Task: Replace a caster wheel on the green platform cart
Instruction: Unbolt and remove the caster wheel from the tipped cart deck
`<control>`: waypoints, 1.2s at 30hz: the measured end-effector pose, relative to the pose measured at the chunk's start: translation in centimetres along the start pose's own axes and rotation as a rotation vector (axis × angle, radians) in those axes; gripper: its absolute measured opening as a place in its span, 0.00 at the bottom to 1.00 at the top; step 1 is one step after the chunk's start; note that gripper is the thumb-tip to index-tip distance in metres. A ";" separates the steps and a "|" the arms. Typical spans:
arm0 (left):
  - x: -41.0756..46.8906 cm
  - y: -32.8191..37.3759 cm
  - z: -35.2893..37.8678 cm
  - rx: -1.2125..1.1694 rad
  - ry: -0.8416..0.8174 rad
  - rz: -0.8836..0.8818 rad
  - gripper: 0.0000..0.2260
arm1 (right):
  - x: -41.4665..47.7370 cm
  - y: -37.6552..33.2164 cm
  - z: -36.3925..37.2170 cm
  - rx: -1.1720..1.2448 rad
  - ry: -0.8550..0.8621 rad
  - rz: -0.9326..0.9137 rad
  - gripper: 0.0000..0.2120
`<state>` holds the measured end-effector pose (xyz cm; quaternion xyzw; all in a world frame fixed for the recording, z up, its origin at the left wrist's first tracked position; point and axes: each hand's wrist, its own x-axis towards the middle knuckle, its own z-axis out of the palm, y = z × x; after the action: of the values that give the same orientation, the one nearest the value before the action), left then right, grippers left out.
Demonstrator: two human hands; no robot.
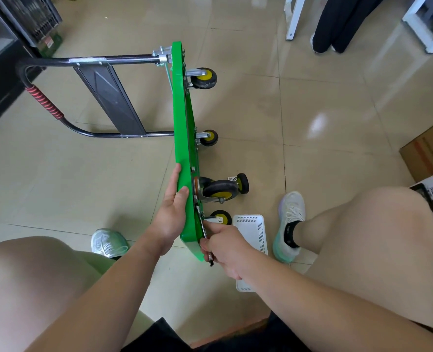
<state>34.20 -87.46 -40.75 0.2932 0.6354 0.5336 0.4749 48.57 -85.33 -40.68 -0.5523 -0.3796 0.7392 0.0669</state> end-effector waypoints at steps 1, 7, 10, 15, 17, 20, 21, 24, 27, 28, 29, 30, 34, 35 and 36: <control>0.0 0.0 0.0 0.003 0.003 0.002 0.22 | 0.1 0.1 0.0 -0.020 0.006 -0.010 0.26; 0.0 -0.1 0.0 0.000 0.015 0.020 0.22 | 0.4 0.4 0.1 -0.082 0.020 -0.041 0.27; -0.1 0.1 0.1 0.007 0.015 0.014 0.22 | 0.3 0.4 0.0 -0.107 0.016 -0.050 0.27; -0.1 0.1 0.2 0.031 0.026 0.018 0.23 | 0.4 0.7 -0.1 -0.132 0.021 -0.082 0.27; -0.1 0.1 0.2 0.035 0.035 0.017 0.22 | 0.4 1.0 -0.2 -0.129 0.020 -0.097 0.27; 0.0 0.1 0.1 0.047 0.034 0.028 0.22 | 0.5 1.4 -0.4 -0.123 0.014 -0.119 0.27; 0.0 0.1 0.1 0.046 0.028 0.032 0.22 | 0.7 1.6 -0.4 -0.125 0.014 -0.125 0.26; 0.0 0.1 0.1 0.050 0.032 0.030 0.22 | 1.1 1.8 -0.5 -0.138 0.020 -0.138 0.26; -0.1 0.1 0.1 0.061 0.028 0.030 0.22 | 1.2 2.0 -0.5 -0.155 0.018 -0.147 0.26; -0.1 0.2 0.1 0.063 0.031 0.029 0.22 | 1.2 2.0 -0.5 -0.156 0.018 -0.147 0.26; -0.1 0.1 0.1 0.066 0.032 0.025 0.22 | 1.2 2.0 -0.5 -0.156 0.018 -0.149 0.27; -0.1 0.1 0.1 0.064 0.030 0.020 0.22 | 1.1 2.0 -0.5 -0.159 0.022 -0.149 0.27; -0.3 0.4 0.1 0.061 0.034 0.023 0.22 | 1.1 2.0 -0.4 -0.182 0.024 -0.144 0.26; -0.3 0.4 0.2 0.062 0.031 0.023 0.22 | 1.0 2.0 -0.4 -0.182 0.020 -0.143 0.26; -0.3 0.5 0.1 0.061 0.026 0.021 0.22 | 0.9 1.9 -0.5 -0.177 0.016 -0.140 0.26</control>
<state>34.36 -87.58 -40.21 0.3072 0.6546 0.5225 0.4519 49.26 -85.95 -42.62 -0.5339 -0.4806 0.6919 0.0723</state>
